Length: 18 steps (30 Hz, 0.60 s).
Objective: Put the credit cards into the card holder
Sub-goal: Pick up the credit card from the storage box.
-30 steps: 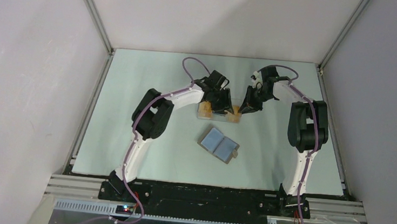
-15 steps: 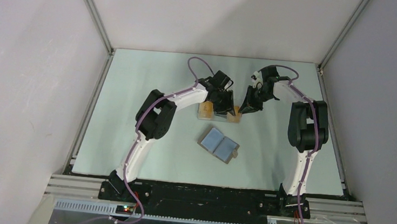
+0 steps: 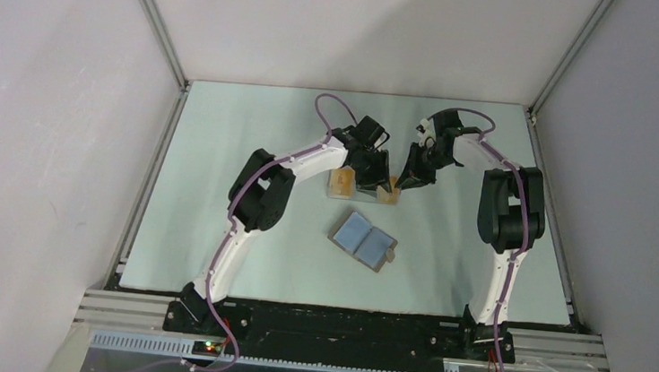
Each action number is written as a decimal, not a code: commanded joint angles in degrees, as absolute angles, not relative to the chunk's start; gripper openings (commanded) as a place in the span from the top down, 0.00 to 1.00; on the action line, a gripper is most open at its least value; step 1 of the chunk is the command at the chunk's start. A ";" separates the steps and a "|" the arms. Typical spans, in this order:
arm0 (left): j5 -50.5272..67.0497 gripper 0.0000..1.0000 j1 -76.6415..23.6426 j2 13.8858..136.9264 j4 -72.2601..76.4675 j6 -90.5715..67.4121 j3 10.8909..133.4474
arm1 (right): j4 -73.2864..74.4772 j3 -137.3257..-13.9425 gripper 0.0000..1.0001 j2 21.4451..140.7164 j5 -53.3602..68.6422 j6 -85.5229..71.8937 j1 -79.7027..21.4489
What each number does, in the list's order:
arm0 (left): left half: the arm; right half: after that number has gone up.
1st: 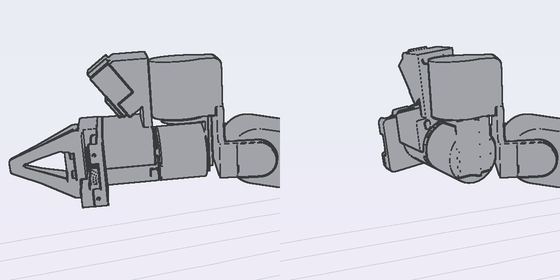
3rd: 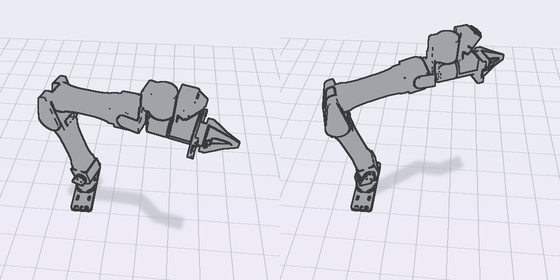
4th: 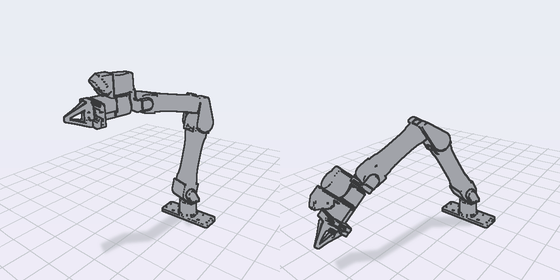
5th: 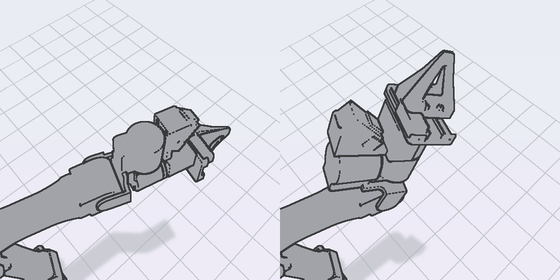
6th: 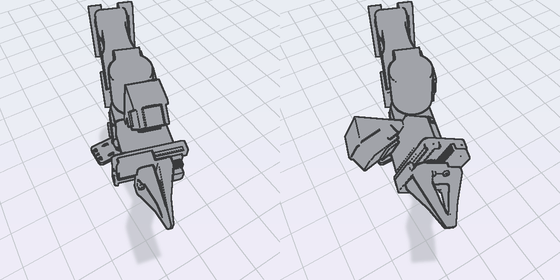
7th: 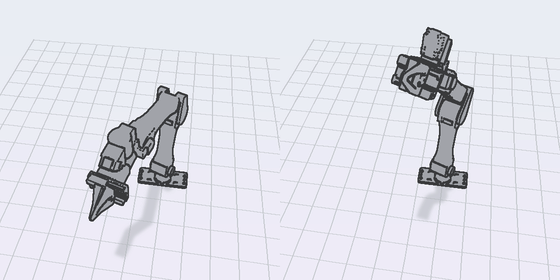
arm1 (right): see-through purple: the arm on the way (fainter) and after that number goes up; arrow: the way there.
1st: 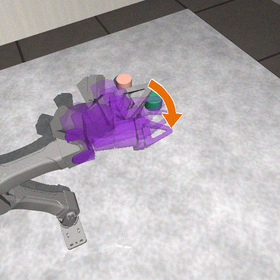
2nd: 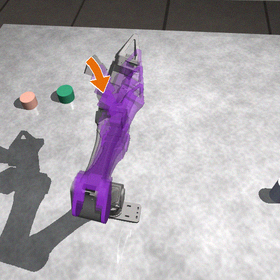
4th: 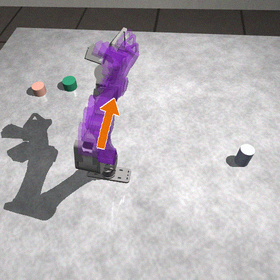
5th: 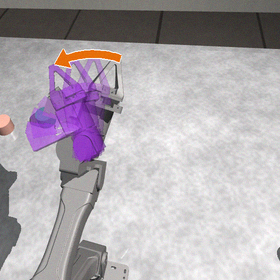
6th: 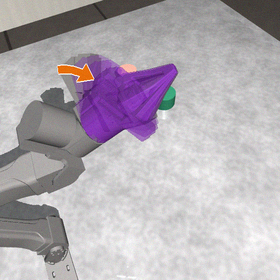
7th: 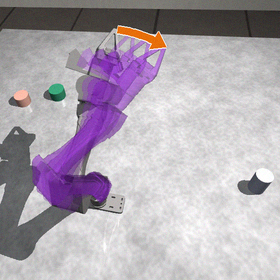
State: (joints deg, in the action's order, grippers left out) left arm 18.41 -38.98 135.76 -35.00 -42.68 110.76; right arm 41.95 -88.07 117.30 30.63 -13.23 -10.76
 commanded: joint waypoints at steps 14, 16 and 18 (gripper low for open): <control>20.96 0.53 -38.40 126.69 -25.32 -47.34 103.94 | 42.06 -87.64 0.96 115.38 34.19 -13.27 -10.77; 20.64 0.54 -38.42 126.12 -25.28 -47.42 103.52 | 42.07 -87.67 0.96 115.40 34.27 -13.27 -10.76; 19.89 0.54 -38.62 125.44 -25.26 -47.20 102.95 | 42.10 -87.62 0.96 115.49 34.39 -13.27 -10.76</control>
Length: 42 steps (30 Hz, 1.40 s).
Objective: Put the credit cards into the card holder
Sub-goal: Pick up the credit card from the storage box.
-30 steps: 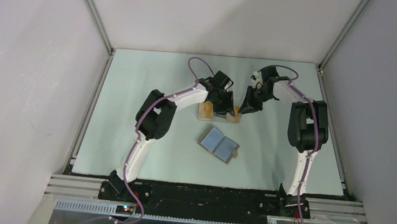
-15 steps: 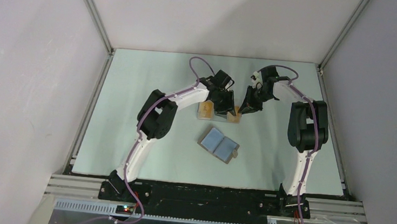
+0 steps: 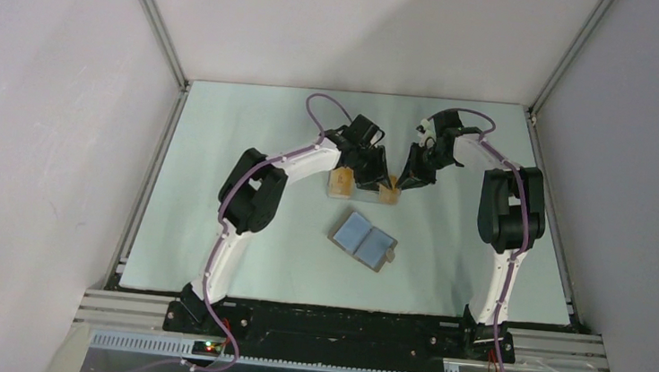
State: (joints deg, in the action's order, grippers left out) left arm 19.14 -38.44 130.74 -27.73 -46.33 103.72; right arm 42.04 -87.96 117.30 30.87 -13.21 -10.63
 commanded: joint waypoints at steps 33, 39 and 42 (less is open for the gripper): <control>14.62 0.53 -39.75 135.18 -27.30 -45.99 103.33 | 42.42 -87.49 0.96 115.38 33.99 -13.21 -10.66; 18.62 0.54 -39.91 136.72 -27.08 -48.00 106.42 | 42.85 -87.68 0.96 115.25 34.01 -13.01 -10.65; 21.36 0.55 -39.83 135.88 -25.08 -49.23 106.59 | 42.81 -87.55 0.96 115.16 34.13 -13.01 -10.66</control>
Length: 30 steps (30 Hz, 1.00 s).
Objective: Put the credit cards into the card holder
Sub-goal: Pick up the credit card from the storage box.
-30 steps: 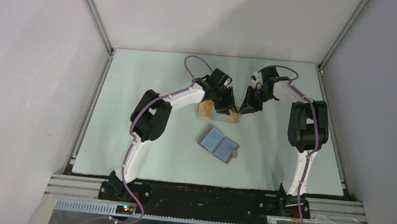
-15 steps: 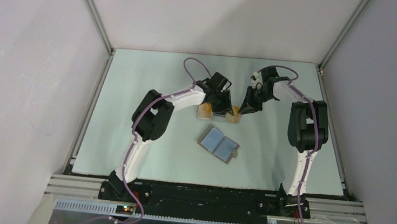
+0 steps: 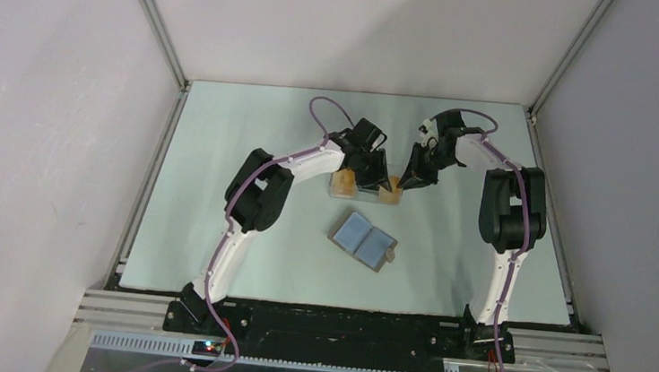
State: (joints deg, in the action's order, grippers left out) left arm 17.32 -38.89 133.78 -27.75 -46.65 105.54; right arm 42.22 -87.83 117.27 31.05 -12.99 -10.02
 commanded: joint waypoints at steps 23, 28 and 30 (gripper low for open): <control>25.25 0.67 -39.50 124.53 -0.29 -58.98 90.22 | 42.37 -87.18 0.96 114.70 34.81 -13.45 -10.63; 25.64 0.68 -39.52 125.59 2.02 -59.99 90.37 | 42.39 -87.25 0.96 114.72 34.81 -13.38 -10.49; 25.62 0.69 -39.44 125.41 3.05 -60.20 89.71 | 42.55 -87.34 0.96 114.70 34.79 -13.38 -10.50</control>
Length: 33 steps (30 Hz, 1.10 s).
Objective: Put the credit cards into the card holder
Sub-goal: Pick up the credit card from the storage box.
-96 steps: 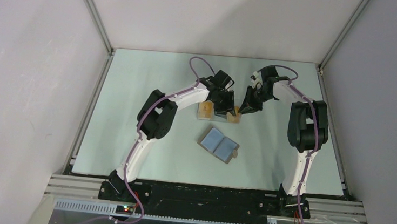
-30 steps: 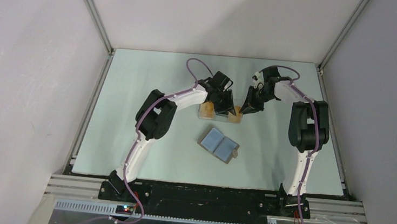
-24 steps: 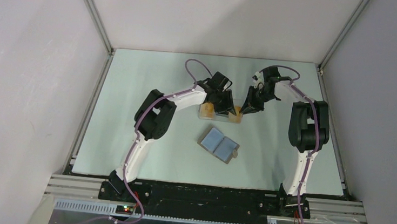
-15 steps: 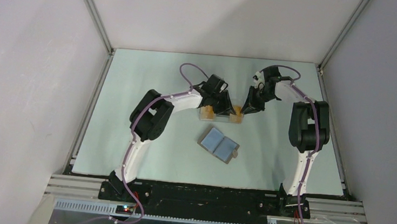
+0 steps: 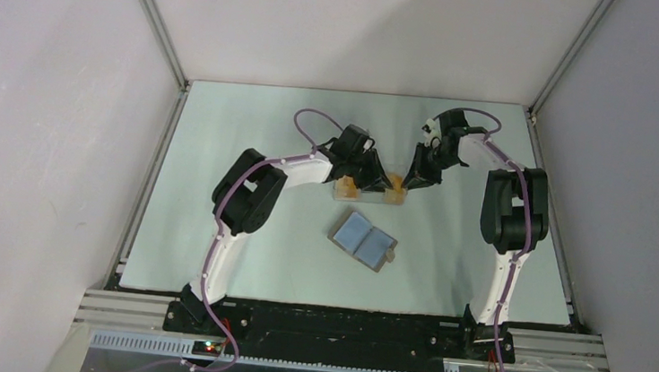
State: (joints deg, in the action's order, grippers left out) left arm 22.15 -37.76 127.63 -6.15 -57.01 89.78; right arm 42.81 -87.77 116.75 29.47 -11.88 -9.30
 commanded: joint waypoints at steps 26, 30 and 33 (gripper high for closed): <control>21.67 1.00 -39.14 128.99 -10.89 -55.73 94.96 | 42.62 -87.60 0.85 114.28 35.46 -13.10 -10.43; 19.54 1.00 -38.98 125.18 -12.29 -53.75 94.53 | 42.86 -88.02 0.70 113.12 35.13 -13.59 -10.39; 16.30 1.00 -38.64 121.48 -13.22 -51.26 93.63 | 42.85 -87.98 0.53 110.91 34.24 -13.93 -10.35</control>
